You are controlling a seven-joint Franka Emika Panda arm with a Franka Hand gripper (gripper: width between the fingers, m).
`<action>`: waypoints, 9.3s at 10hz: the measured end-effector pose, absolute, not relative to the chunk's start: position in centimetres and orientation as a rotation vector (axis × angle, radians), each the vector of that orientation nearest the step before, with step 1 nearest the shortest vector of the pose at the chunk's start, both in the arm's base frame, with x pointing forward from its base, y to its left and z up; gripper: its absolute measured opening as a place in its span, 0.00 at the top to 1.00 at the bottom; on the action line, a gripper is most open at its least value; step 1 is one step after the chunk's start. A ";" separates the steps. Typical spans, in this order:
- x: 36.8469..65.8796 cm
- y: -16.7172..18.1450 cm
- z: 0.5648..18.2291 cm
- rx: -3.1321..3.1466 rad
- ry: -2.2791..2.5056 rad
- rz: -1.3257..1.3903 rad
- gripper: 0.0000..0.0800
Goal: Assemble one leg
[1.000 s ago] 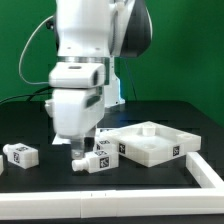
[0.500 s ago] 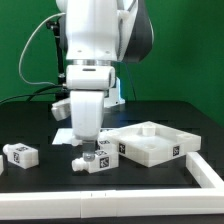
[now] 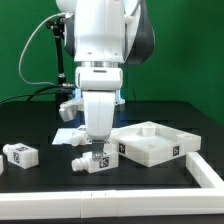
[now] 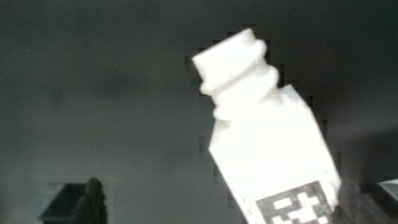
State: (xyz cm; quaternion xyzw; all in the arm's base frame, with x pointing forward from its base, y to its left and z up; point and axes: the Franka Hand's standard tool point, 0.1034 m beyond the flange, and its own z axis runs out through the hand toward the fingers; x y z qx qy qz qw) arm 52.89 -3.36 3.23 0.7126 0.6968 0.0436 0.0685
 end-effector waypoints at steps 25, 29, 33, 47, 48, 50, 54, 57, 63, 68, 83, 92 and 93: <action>48.4 -14.4 5.5 2.353 1.844 0.053 0.64; 43.1 -14.7 5.7 2.620 1.517 0.018 0.64; 42.9 -14.1 5.4 2.653 1.493 -0.015 0.64; 39.8 -13.9 5.3 2.812 1.302 -0.191 0.19; 40.9 -11.7 6.0 2.829 1.257 -0.198 0.19; 44.7 -5.7 6.2 2.830 1.203 -0.157 0.19; 45.8 -3.3 5.2 2.800 1.255 -0.123 0.19; 46.3 -1.5 5.1 2.795 1.261 -0.095 0.19; 48.1 2.8 1.2 2.804 1.263 -0.040 0.19; 48.1 2.9 0.9 2.803 1.266 -0.025 0.65; 49.6 -1.9 1.0 3.046 0.722 0.004 0.93; 58.7 -2.2 1.0 3.188 -0.004 0.055 0.93; 60.6 -2.2 1.1 3.181 -0.072 0.038 0.93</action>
Offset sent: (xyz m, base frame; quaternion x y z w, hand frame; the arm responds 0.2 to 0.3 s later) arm -0.0276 -0.0134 0.0069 0.0146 -0.0035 -0.0196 0.9997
